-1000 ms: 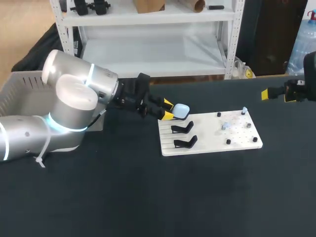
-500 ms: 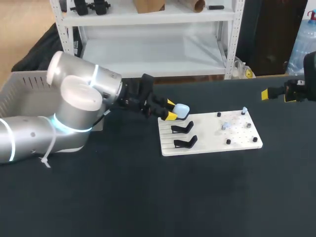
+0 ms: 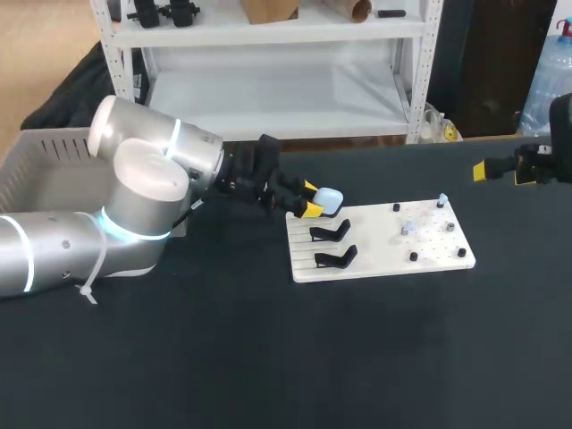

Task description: Pick up each earbud case from the left stands, insert the matching earbuds, close the lid, and place the case in the box.

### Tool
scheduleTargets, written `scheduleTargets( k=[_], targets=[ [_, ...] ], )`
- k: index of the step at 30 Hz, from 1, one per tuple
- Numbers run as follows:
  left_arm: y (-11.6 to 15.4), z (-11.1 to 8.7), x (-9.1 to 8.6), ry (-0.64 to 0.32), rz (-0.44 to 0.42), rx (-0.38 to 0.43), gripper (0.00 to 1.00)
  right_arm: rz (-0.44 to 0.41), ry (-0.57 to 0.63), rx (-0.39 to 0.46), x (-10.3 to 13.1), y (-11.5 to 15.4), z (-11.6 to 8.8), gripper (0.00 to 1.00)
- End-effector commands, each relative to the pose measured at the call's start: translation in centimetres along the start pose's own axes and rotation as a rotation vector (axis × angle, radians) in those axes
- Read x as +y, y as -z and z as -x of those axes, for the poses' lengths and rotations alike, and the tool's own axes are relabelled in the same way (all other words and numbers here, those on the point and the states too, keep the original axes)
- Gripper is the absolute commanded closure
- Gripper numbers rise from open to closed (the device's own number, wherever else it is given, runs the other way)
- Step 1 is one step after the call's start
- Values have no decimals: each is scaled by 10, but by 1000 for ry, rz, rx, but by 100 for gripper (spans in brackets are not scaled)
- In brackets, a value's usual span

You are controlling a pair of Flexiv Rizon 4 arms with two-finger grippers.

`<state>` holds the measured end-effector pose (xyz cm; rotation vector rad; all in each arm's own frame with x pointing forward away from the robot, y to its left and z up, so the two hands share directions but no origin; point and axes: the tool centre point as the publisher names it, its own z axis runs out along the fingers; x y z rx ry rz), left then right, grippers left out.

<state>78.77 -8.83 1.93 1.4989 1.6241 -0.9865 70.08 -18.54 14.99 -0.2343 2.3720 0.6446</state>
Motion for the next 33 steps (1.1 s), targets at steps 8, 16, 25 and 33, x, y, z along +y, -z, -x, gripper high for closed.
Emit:
scheduleTargets(
  k=[8, 16, 25, 33],
  targets=[
    [-4, 2, 2, 1, -1, -10, 53, 1, 1, 1, -1, 0, 0, 0],
    [-6, 2, 1, -5, -2, -8, 54, 1, 1, 1, -1, 0, 0, 0],
    [-6, 1, -2, -7, -3, -4, 58, 1, 1, 1, -1, 0, 0, 0],
    [-5, 4, -5, -13, -1, -11, 75, 1, 1, 1, -1, 0, 0, 0]
  ],
)
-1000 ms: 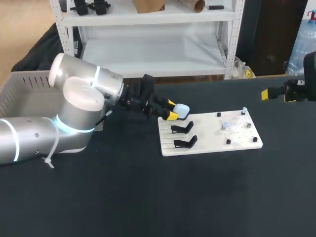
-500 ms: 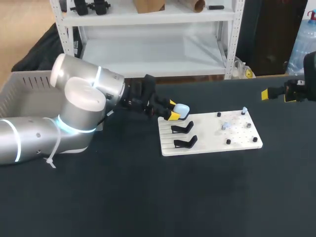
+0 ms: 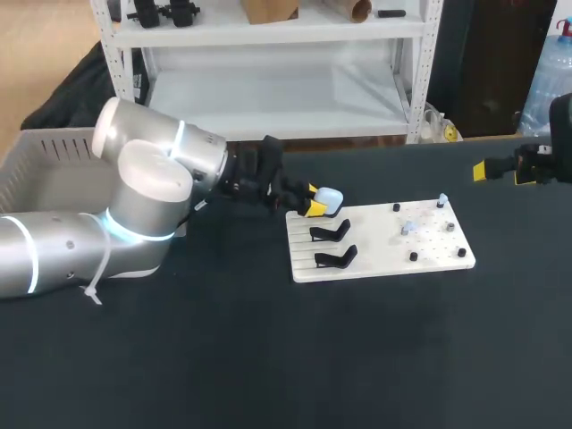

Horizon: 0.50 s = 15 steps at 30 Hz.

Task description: Pick up each earbud case from the left stands, insert the matching earbuds, close the lid, and place the case in the box.

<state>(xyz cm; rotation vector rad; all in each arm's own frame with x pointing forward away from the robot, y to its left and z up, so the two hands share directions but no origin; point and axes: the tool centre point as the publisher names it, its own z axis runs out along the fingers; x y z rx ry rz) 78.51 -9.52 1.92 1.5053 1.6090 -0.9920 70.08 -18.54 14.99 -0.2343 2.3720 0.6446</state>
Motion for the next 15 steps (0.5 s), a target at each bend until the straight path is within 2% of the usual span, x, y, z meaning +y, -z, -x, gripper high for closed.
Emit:
scheduleTargets(
  k=[1, 2, 3, 4, 9, 15],
  targets=[
    [2, 1, -3, -5, 7, -6, 79, 1, 1, 1, -1, 0, 0, 0],
    [3, 2, -4, -7, 7, -8, 85, 1, 1, 1, -1, 0, 0, 0],
    [3, 2, -5, -8, 8, -10, 96, 1, 1, 1, -1, 0, 0, 0],
    [4, 3, -5, -9, 8, -11, 100, 1, 1, 1, -1, 0, 0, 0],
    [13, 6, -10, -17, 8, -29, 100, 1, 1, 1, -1, 0, 0, 0],
    [31, 25, -26, -41, -4, -100, 100, 1, 1, 1, -1, 0, 0, 0]
  ],
)
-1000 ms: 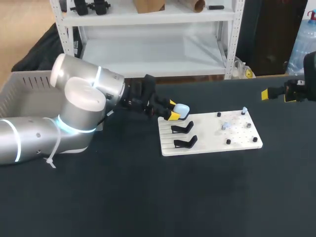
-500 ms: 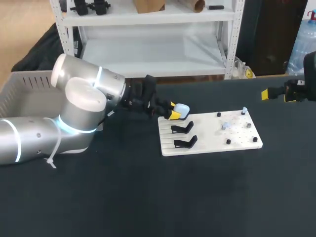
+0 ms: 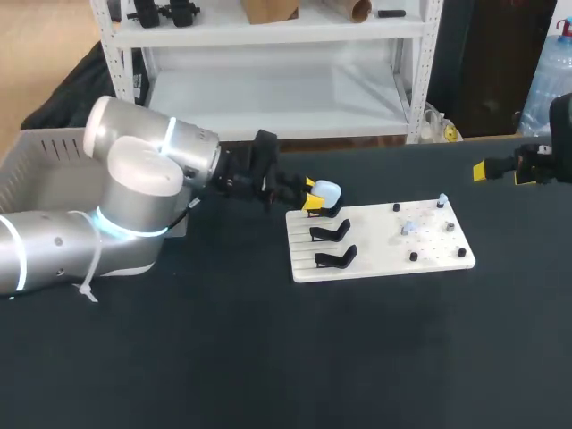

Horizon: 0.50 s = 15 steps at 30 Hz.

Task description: Pick up each earbud case from the left stands, insert the matching earbuds, close the lid, and place the case in the box.

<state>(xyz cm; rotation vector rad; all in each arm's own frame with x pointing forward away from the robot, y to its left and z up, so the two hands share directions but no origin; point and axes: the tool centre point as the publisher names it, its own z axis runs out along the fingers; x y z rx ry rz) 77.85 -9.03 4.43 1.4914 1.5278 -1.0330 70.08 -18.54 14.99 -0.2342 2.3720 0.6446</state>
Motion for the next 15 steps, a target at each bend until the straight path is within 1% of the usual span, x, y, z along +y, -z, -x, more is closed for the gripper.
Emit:
scheduleTargets(
  k=[1, 6, 10, 12, 15],
  targets=[
    [16, 12, -22, -15, 15, -47, 100, 1, 1, 1, -1, 0, 0, 0],
    [18, 36, -48, -46, 5, -119, 100, 1, 1, 1, -1, 0, 0, 0],
    [16, 49, -66, -98, 23, -176, 100, 1, 1, 1, -1, 0, 0, 0],
    [16, 57, -77, -112, 17, -202, 100, 1, 1, 1, -1, 0, 0, 0],
    [15, 64, -87, -125, 10, -233, 100, 1, 1, 1, -1, 0, 0, 0]
  ],
)
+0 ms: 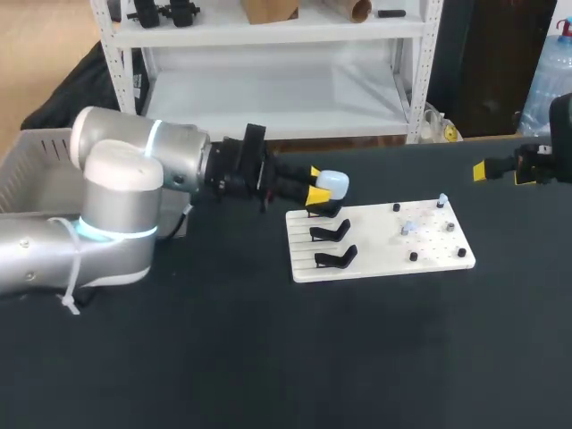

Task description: Pick up each earbud case from the left stands, insert the matching earbuds, close the lid, and place the case in the box.

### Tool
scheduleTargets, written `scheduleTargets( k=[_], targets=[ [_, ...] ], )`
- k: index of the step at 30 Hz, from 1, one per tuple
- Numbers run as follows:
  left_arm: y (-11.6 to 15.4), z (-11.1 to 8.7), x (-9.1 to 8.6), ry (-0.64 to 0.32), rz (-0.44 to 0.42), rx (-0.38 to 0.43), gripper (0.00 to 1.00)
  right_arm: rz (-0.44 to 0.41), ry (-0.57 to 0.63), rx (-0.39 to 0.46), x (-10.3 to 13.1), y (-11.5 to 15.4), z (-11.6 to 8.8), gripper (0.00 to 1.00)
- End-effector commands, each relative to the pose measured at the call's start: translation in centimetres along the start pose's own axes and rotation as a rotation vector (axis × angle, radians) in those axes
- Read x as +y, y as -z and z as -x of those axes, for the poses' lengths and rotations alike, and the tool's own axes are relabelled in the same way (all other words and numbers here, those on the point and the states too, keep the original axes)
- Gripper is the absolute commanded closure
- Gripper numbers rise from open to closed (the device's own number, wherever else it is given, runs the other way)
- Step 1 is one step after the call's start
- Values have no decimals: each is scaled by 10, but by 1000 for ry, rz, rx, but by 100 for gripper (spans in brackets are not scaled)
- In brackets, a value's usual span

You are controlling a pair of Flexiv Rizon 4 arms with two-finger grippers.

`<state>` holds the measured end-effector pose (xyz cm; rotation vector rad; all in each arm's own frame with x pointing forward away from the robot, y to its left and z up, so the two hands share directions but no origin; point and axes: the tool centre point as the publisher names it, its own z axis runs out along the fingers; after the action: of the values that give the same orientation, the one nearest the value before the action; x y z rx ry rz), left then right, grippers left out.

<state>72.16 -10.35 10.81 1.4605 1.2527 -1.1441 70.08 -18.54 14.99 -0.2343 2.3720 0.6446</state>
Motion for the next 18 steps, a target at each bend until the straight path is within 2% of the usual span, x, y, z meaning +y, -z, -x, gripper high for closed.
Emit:
scheduleTargets(
  k=[1, 3, 18],
  targets=[
    [1, 8, -29, -16, 85, -28, 100, 1, 1, 1, -1, 0, 0, 0],
    [2, 15, -34, -21, 86, -42, 100, 1, 1, 1, -1, 0, 0, 0],
    [2, 15, -34, -21, 86, -42, 100, 1, 1, 1, -1, 0, 0, 0]
  ],
)
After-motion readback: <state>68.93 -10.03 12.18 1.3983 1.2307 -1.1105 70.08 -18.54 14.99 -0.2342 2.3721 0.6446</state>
